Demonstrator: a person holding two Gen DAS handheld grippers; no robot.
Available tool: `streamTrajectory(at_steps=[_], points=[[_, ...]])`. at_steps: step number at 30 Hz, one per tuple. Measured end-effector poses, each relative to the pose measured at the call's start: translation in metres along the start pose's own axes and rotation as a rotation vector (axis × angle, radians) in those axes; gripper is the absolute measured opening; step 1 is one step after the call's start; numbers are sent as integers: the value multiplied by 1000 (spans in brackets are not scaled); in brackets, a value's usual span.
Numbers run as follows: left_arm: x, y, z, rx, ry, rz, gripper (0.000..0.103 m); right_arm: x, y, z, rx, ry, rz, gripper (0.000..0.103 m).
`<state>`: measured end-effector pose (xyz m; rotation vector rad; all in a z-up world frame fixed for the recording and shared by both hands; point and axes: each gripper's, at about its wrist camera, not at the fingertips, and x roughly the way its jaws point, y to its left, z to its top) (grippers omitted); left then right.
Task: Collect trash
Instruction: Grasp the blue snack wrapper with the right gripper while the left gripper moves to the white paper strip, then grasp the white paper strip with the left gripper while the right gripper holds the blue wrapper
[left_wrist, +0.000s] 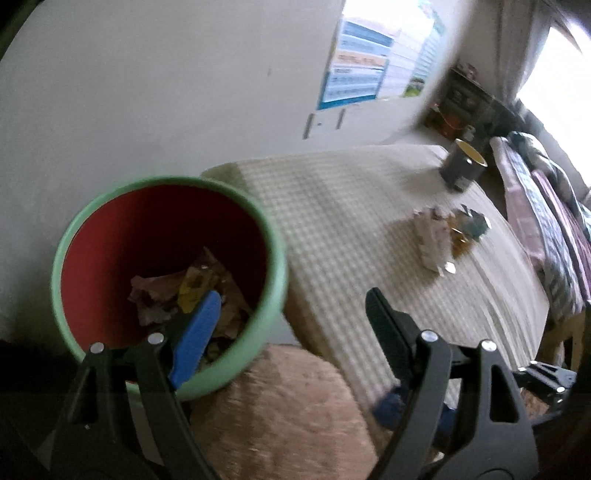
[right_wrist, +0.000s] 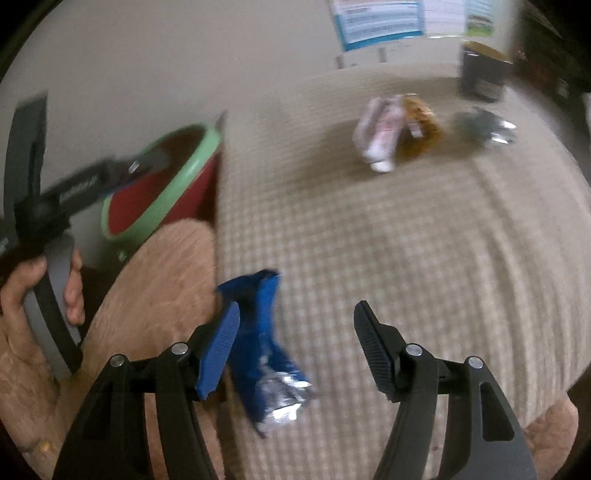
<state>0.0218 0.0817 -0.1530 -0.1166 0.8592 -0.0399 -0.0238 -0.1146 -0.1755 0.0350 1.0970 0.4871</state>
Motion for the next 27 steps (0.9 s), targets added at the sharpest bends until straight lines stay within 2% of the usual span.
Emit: streamTrajectory(at_steps=[3,7,11,14,16,20,24,27], points=[[-1,-16,1,35,-1,1,78,13,9,-3,-58,35,11,61],[2,-44,6,105,-2,-5,81,24,2,-11,-32,86,67,27],[14,-76,15,170,0,-40,81,9,-11,-13,10,42,104,11],[27,-100,24,197,14,-89,81,-11,-37,-13,104,-39,102,11],[40,-114,32,192,25,-108,81,-26,-60,-15,184,-103,68,11],[67,-135,42,196,51,-86,81,-53,-107,-27,349,-223,-18,12],[97,-155,45,250,87,-43,81,-57,-135,-40,451,-246,-29,14],[112,-162,48,238,120,-63,81,-53,-135,-44,465,-234,-18,20]])
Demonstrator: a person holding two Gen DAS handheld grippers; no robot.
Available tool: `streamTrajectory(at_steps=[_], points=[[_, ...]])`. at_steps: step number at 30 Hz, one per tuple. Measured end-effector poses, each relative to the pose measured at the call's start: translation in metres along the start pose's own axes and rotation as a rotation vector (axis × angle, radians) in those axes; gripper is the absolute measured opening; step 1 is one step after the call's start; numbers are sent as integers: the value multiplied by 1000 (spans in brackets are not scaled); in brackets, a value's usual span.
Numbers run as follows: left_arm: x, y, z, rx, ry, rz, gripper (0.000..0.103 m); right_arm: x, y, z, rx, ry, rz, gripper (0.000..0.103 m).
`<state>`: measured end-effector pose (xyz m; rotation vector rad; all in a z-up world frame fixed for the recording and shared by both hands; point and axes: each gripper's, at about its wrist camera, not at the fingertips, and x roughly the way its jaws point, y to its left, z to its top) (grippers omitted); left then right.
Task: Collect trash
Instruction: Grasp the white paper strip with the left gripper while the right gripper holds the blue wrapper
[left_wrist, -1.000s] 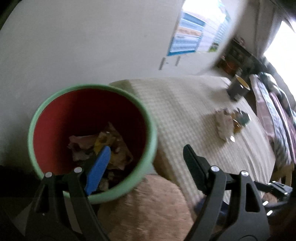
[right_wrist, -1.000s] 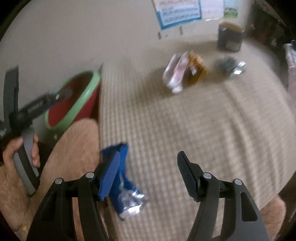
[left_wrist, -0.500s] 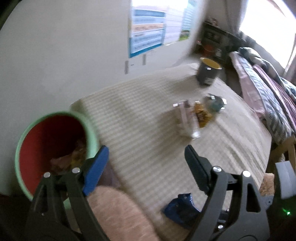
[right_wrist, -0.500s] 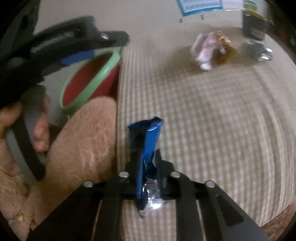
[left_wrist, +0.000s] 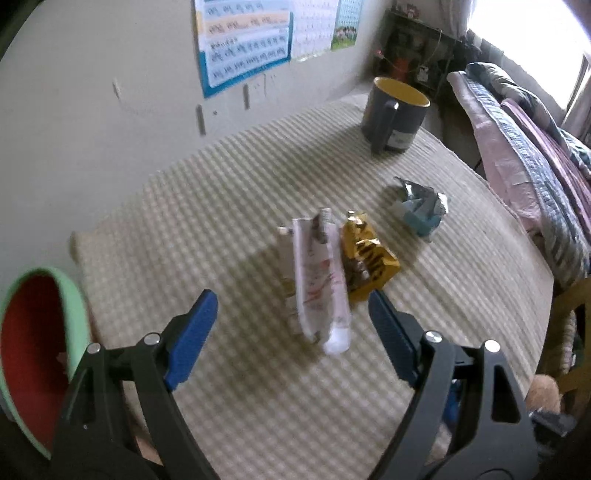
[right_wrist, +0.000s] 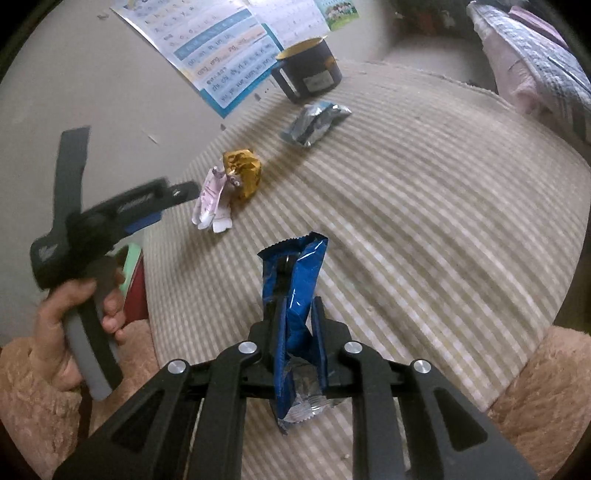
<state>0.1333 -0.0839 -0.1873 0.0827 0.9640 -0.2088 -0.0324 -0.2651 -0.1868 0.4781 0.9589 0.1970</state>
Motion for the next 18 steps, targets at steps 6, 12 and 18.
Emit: streamTrajectory(at_steps=[6,12,18], points=[[29,-10,5,49,53,85,72,-4,-1,-1,-21,-8,12,37],[33,-20,0,172,9,186,72,5,-3,2,5,-2,28,37],[23,-25,-3,205,-94,262,71,6,-3,2,5,2,34,37]])
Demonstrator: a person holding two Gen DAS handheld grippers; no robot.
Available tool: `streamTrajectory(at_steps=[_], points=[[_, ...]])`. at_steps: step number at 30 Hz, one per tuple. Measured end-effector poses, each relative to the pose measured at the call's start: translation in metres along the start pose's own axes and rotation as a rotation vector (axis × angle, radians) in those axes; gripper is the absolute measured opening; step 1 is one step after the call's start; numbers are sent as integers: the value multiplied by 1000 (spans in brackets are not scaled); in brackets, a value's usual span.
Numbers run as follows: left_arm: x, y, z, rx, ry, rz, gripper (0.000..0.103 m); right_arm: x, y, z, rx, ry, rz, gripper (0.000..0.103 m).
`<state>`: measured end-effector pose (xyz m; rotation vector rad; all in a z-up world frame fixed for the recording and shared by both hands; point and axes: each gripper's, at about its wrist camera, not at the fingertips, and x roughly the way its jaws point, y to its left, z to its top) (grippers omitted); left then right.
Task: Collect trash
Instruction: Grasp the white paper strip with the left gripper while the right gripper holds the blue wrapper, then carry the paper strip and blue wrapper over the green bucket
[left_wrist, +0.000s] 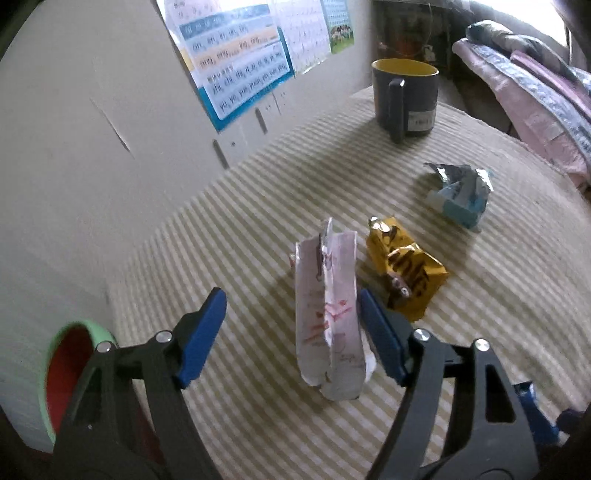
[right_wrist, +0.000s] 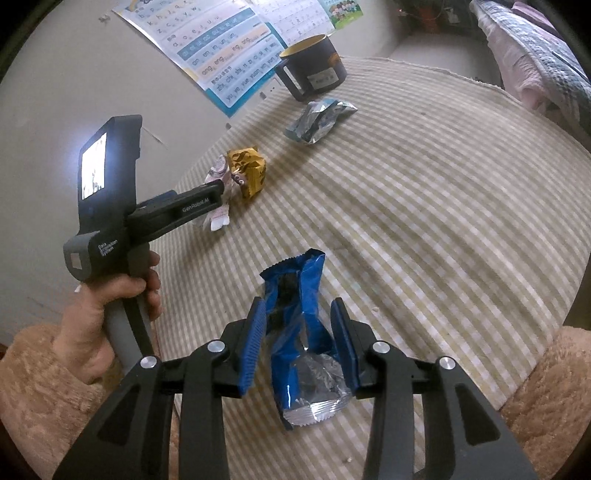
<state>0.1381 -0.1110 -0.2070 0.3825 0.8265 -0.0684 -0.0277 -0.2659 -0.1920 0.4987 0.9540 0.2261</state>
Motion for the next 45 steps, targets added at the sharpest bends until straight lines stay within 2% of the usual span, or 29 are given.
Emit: streamTrajectory(at_steps=[2,4,6,9,10,14,19,22,27,28,32,33,41,45], points=[[-1,-4,1,33,-3,19,61,0,0,0,2,0,-1,37],[1,-6,2,53,10,16,60,1,0,0,7,2,1,37],[7,-5,4,37,55,-33,58,1,0,0,7,3,2,37],[18,4,4,-39,127,-106,45,1,2,-1,6,9,2,37],[21,7,3,-64,142,-127,36,2,2,-1,6,10,1,37],[19,12,1,-77,140,-158,27,4,3,-1,3,16,-5,37],[2,22,-7,-125,118,-202,26,5,6,-2,-13,15,-14,39],[-12,26,-14,-119,93,-200,26,9,9,-3,-30,26,-26,50],[-39,37,-28,-152,73,-226,26,32,18,-8,-85,133,-71,53],[-44,40,-29,-163,68,-237,26,34,19,-9,-90,142,-71,50],[-69,47,-34,-180,26,-259,26,30,21,-8,-93,120,-56,22],[-76,48,-35,-183,14,-262,26,27,22,-8,-94,105,-54,18],[-112,59,-41,-169,-54,-264,27,0,44,-3,-142,-3,-56,15],[-121,71,-46,-197,-65,-272,27,-10,59,2,-163,-34,-54,15]])
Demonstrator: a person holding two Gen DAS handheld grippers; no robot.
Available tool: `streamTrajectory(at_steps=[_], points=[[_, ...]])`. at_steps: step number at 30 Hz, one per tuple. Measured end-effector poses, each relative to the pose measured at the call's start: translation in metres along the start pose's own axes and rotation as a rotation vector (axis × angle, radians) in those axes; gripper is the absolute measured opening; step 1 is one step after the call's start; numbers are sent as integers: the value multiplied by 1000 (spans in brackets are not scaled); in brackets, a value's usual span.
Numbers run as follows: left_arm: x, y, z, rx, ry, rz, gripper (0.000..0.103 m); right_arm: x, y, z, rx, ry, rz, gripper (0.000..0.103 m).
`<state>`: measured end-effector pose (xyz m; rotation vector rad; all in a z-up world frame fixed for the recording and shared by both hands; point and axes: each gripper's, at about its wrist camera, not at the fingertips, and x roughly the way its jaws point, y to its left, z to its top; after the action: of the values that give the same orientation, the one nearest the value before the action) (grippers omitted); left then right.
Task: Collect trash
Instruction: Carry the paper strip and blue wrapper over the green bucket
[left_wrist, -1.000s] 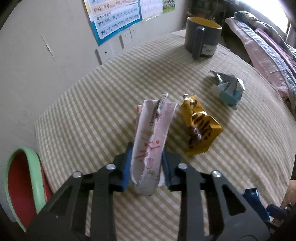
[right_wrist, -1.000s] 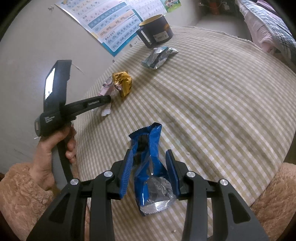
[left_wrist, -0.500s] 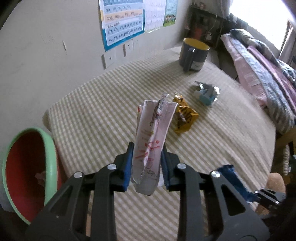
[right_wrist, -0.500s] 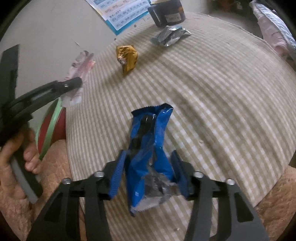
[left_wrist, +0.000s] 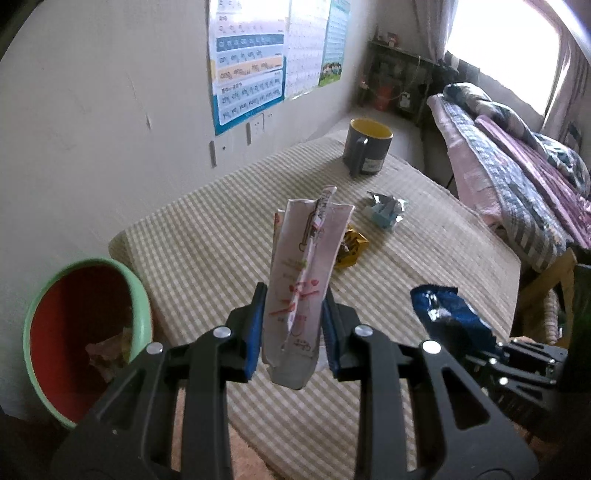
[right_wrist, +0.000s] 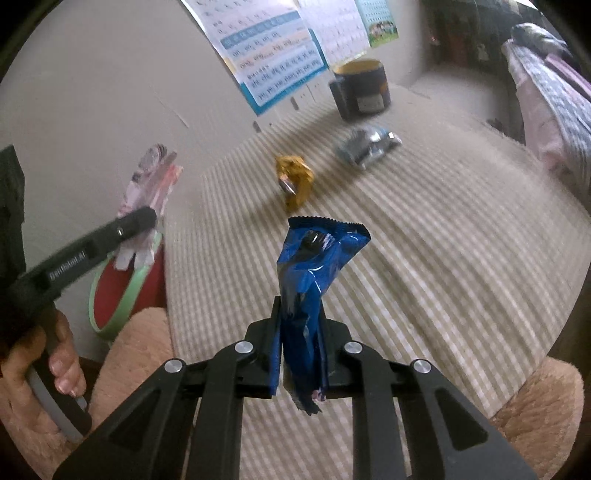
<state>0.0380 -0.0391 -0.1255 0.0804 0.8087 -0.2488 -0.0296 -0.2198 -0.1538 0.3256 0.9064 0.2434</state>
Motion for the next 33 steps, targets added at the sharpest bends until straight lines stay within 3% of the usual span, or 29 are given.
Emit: streamTrajectory(at_steps=[12,28,33], points=[[-24,22,-2,-47,-61,0,27,-17,42,23,-78,-71,1,16],[-31,75,-13,-151,-79,45,27,10,100,34,-203,-21,35,16],[-36,98,-21,-179,-87,95,27,25,122,35,-239,9,69,16]])
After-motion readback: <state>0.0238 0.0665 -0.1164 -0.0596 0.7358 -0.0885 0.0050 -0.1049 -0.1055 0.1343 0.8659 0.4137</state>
